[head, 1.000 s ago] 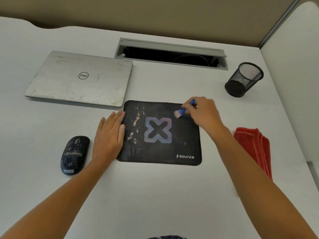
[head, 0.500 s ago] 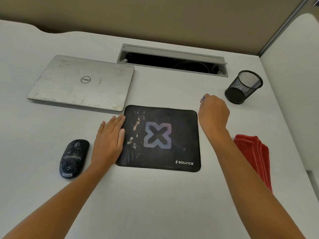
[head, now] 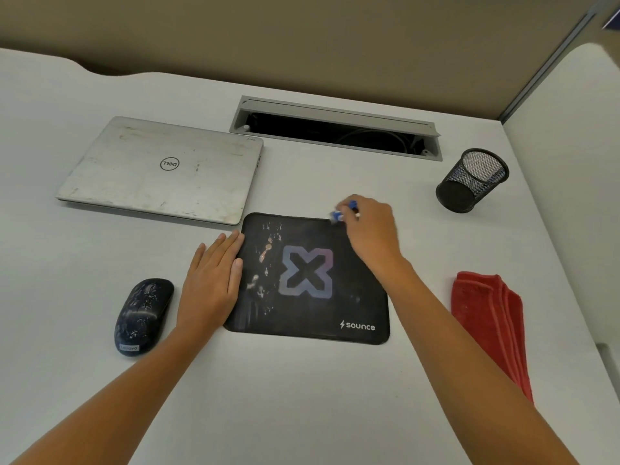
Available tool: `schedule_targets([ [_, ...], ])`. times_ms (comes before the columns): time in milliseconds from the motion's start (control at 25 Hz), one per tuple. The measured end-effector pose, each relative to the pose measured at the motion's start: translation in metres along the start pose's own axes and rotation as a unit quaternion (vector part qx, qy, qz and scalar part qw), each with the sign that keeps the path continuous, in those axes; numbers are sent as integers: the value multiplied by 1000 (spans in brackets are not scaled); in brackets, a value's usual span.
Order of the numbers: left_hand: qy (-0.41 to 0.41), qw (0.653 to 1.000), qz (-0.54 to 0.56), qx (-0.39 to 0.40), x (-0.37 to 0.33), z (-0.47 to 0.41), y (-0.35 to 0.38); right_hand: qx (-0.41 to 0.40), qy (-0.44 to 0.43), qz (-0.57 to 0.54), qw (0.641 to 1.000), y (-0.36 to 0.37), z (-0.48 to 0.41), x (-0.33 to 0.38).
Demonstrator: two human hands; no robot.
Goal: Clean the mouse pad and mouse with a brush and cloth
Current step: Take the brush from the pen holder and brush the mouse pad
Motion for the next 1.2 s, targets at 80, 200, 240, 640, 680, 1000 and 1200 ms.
schedule_targets([
  [80, -1, 1000, 2, 0, 0, 0, 0, 105, 25, -92, 990, 13, 5, 8],
  [200, -2, 1000, 3, 1, 0, 0, 0, -42, 48, 91, 994, 4, -2, 2],
  [240, -2, 1000, 3, 0, 0, 0, 0, -109, 51, 137, 983, -1, -2, 2],
  [640, -1, 1000, 8, -3, 0, 0, 0, -125, 32, 85, 988, -2, -3, -2],
  [680, 1, 1000, 7, -3, 0, 0, 0, -86, 13, 15, 996, 2, -2, 1],
  [1000, 1, 1000, 4, -3, 0, 0, 0, -193, 75, 130, 970, -12, 8, -14],
  [1200, 1, 1000, 3, -5, 1, 1, 1, -9, 76, -45, 996, -6, 9, -14],
])
Point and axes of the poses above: each hand's wrist, its own z-axis away from the middle knuckle, its own y-axis out of the palm, x = y × z, the point moved 1 cm from there along -z, towards the middle knuckle, and after that the axes turned 13 degrees about -z, right-handed, at the moved point
